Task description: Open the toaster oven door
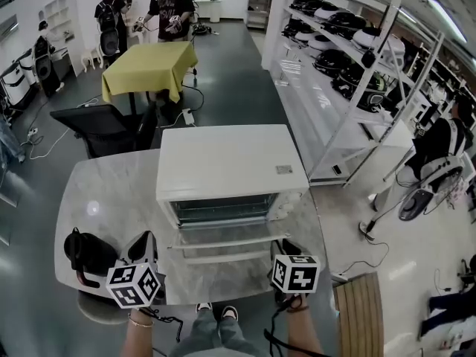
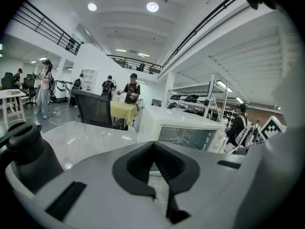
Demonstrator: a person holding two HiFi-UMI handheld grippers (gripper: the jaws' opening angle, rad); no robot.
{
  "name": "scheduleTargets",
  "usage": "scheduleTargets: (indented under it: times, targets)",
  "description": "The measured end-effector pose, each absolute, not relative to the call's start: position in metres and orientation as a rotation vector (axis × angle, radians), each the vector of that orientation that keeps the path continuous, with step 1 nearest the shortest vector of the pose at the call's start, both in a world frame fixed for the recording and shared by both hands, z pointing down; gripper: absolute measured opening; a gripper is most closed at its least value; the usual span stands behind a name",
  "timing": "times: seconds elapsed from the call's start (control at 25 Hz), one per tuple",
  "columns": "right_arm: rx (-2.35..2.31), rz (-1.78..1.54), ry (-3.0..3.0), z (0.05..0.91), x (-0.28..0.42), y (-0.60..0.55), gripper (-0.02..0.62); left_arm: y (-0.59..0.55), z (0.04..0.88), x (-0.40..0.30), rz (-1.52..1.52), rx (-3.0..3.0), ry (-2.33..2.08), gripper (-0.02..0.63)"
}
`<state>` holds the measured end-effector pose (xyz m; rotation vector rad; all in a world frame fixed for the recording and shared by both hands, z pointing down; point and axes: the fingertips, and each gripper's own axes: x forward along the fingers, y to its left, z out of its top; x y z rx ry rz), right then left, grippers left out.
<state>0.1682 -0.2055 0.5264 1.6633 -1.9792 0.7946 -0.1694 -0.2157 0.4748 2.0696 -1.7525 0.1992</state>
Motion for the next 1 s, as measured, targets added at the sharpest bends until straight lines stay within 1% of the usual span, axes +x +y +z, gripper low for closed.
scheduleTargets:
  times: [0.48, 1.0]
  targets:
    - [1.625, 0.814, -1.993, 0.534, 0.169, -0.195, 0.081, -0.211, 0.475, -0.16, 0.179, 2.056, -1.726, 0.005]
    - [1.604, 0.839, -1.995, 0.552, 0.17, -0.175, 0.078, -0.199, 0.485, -0.153, 0.227, 2.044, -1.738, 0.005]
